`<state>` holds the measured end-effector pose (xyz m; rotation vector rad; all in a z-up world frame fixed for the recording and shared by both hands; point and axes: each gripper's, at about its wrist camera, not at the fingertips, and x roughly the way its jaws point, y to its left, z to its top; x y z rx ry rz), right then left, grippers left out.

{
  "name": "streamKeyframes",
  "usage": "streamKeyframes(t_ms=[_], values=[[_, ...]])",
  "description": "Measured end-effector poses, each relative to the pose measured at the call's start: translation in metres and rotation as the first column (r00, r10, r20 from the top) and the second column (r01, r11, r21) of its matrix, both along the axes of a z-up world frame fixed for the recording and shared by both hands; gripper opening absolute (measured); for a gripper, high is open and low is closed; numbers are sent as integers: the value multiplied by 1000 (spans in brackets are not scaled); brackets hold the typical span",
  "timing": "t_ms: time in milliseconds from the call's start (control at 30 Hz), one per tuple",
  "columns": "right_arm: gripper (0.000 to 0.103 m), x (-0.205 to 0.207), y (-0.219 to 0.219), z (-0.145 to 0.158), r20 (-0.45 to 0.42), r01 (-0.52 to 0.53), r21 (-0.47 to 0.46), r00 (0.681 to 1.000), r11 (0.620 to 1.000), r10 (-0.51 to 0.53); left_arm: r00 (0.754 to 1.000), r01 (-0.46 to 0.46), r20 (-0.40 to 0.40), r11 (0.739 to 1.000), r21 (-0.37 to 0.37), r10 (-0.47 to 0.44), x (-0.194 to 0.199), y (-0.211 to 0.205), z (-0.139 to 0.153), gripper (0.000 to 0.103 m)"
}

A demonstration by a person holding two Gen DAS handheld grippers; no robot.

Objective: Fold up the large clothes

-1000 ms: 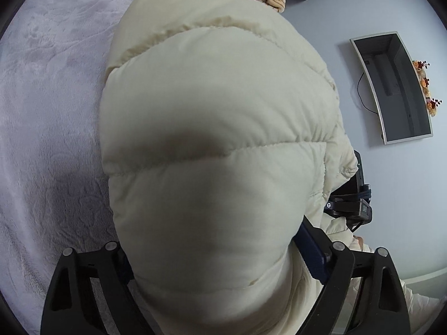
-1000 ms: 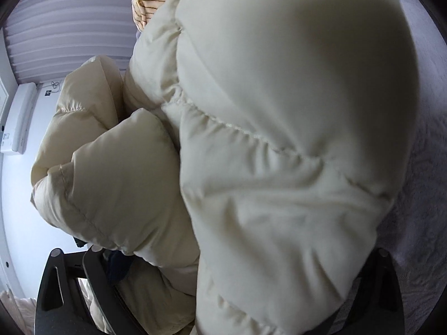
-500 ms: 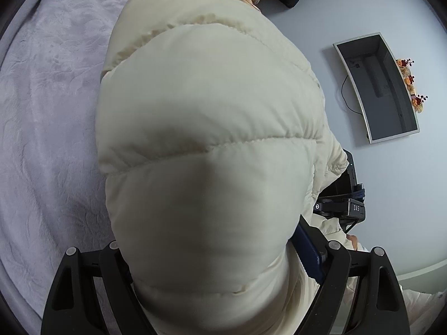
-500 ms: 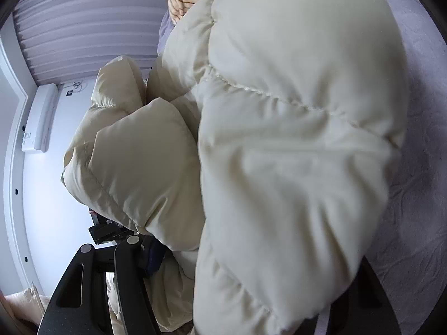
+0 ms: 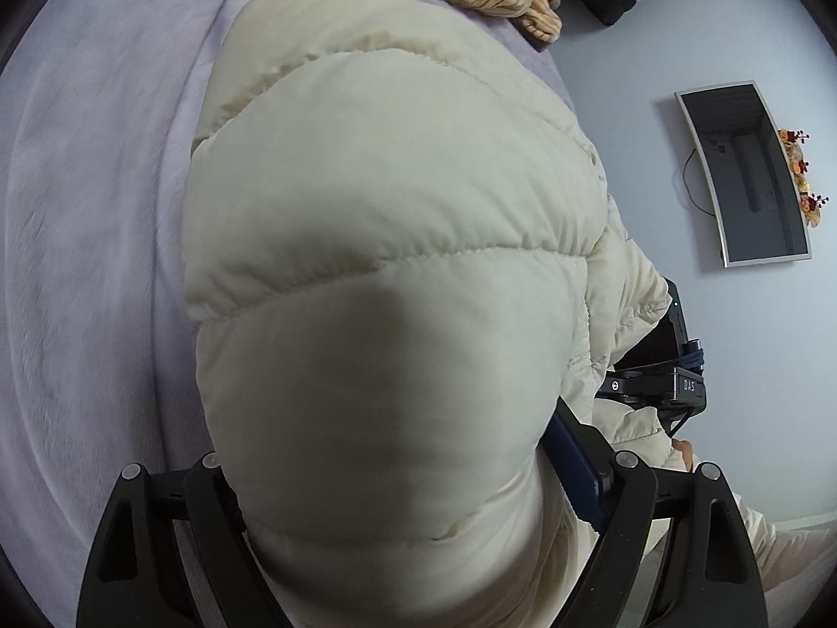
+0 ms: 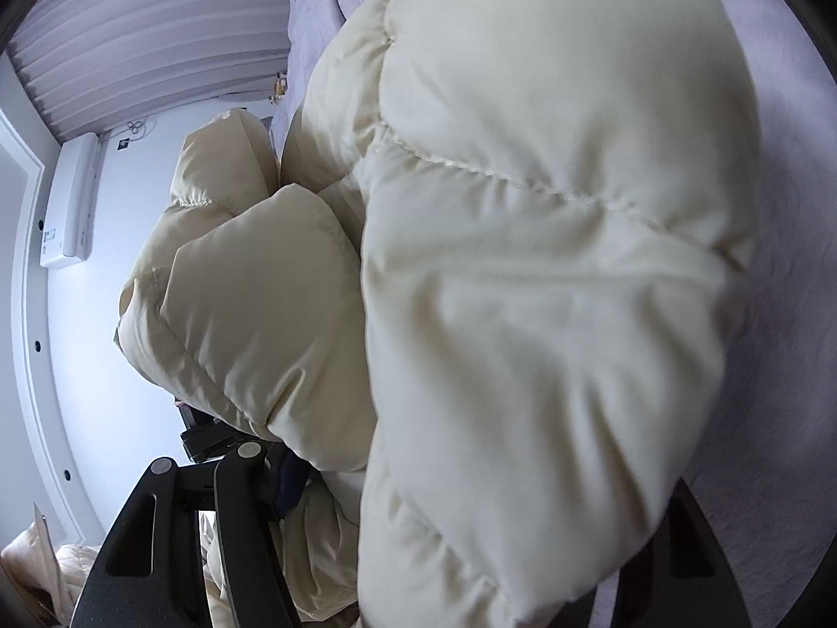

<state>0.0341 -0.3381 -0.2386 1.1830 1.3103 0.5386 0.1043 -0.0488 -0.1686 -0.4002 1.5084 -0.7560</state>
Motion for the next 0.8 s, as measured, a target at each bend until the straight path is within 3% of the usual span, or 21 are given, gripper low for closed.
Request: streamKeyframes(t_ms=[167,300,467,633,667,700,733,800], values=[[68,-29,38,-31,-54,-50,-70,997,996,47,1000,-20,23,993,115,17,-31,17,-33,92],[74,-32,36,-42,-102,-59,-167,994,984,43,998,-43,40,992,120,38,-36,22,-35,92],[78,-34,24,8,-122,-127,-365,989,922,88,998,-42,54,992,119,36,-44,26,-30,92],[76,-50,-9,77,-55,-52,-518,998,854,27,998,-43,60,992,122,36,-57,30,-22,92],[72,-59,-5,84,-52,-37,-530,999,847,11,997,-45,60,991,125,38,-58,32,-21,92],[56,-59,-8,82,-71,-35,-540,997,841,-4,997,-50,64,990,134,41,-58,33,-18,92],[29,-54,-4,78,-104,-41,-548,994,836,-20,996,-57,75,988,144,46,-58,35,-14,92],[8,-47,4,55,-167,-37,-543,984,839,-64,993,-65,110,985,163,48,-58,38,1,92]])
